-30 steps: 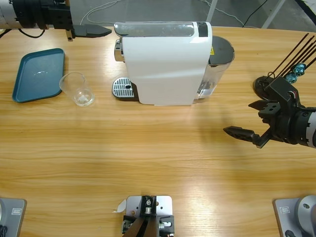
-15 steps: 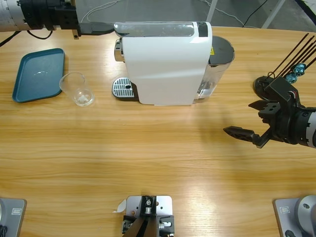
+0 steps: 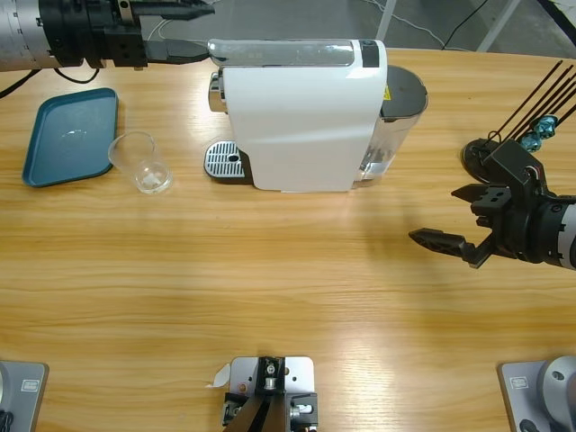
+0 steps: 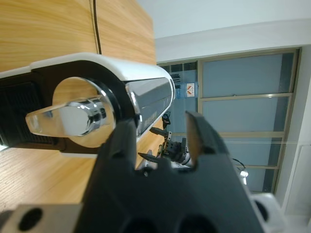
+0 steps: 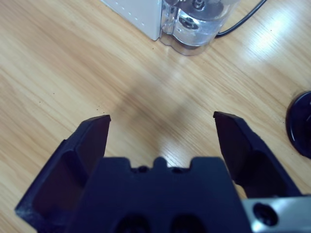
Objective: Pour coffee
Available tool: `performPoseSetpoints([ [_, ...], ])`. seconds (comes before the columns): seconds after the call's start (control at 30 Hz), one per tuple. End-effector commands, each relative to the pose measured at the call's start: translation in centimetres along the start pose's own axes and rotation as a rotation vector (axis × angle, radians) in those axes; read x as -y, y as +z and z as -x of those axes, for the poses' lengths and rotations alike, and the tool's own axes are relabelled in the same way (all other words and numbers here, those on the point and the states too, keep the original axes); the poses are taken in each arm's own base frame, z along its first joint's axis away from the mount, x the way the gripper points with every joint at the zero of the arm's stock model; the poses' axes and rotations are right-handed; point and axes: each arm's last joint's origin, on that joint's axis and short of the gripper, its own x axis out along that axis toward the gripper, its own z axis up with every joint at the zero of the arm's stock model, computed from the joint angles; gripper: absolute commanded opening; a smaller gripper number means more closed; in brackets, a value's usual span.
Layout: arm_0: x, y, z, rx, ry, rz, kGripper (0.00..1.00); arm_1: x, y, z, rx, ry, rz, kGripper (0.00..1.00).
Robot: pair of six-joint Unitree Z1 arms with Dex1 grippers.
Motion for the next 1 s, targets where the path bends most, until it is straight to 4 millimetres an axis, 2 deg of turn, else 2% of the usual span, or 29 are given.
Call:
performPoseSetpoints([
  [0.03,-2.0,-0.4,-0.9,-0.028,0.025,0.055,0.0,-0.2,0.2,-0.1,-0.008,0.002,-0.005,0.844],
  [0.3,-0.9,-0.8,-0.6,-0.019,0.004,0.023,0.0,-0.2,0.3,-0.4,-0.019,0.006,-0.004,0.839],
  [0.63,4.6,0.4,0.5,0.038,-0.091,-0.057,0.0,-0.2,0.3,-0.4,-0.019,0.006,-0.004,0.839],
  [0.8,6.2,0.9,-1.5,0.004,-0.116,-0.068,0.0,-0.2,0.3,-0.4,-0.018,0.005,-0.004,0.839],
  [0.87,6.0,1.0,-2.0,-0.004,-0.113,-0.064,0.0,-0.2,0.3,-0.4,-0.017,0.005,-0.005,0.839],
  [1.0,6.5,0.6,-1.4,-0.002,-0.108,-0.086,0.0,-0.2,0.3,-0.3,-0.014,0.004,-0.005,0.839],
])
